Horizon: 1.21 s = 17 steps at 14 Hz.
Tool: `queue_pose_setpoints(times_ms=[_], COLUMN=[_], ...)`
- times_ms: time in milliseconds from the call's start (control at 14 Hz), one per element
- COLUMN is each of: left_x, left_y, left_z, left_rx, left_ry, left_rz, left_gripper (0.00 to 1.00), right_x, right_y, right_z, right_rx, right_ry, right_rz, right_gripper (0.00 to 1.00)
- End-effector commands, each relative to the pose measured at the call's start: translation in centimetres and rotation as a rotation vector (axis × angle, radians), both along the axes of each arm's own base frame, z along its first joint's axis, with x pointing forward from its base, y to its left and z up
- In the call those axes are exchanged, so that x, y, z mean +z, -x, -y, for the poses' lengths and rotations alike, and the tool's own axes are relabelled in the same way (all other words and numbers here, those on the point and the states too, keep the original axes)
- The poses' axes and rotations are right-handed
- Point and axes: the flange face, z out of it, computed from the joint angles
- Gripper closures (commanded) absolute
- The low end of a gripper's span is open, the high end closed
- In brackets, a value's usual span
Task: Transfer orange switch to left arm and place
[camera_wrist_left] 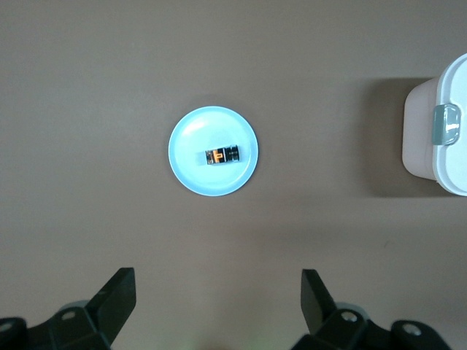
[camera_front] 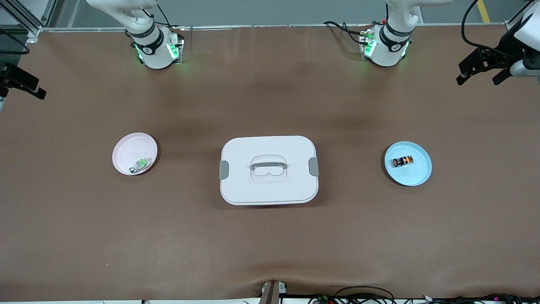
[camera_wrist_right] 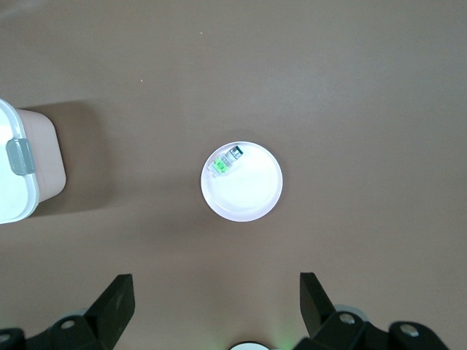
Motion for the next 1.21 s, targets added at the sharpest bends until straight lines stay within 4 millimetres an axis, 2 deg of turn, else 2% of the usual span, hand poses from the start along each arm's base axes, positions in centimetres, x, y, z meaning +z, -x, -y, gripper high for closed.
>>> queue_pose_setpoints(times_ms=[0, 71, 429, 857, 1143], left_x=[0.2, 0.0, -1.2, -0.1, -0.2], left_y=[-1.9, -2.6, -3.1, -3.2, -3.1], left_z=[0.6, 0.8, 0.8, 1.2, 1.6], left_rx=[-0.022, -0.027, -0.028, -0.032, -0.034], left_ry=[-0.025, -0.026, -0.027, -0.027, -0.03], left_rz=[0.004, -0.003, -0.055, -0.035, -0.046], left_gripper=[0.0, 0.0, 0.0, 0.0, 0.0], right_x=[0.6, 0.6, 0.5, 0.5, 0.5], right_y=[0.4, 0.4, 0.4, 0.4, 0.4], right_z=[0.1, 0.1, 0.3, 1.0, 1.2], right_rx=[-0.011, -0.011, -0.01, -0.019, -0.021], right_ry=[-0.014, -0.014, -0.014, -0.013, -0.013], right_rz=[0.013, 0.013, 0.011, 0.016, 0.018], right_gripper=[0.0, 0.0, 0.0, 0.0, 0.0])
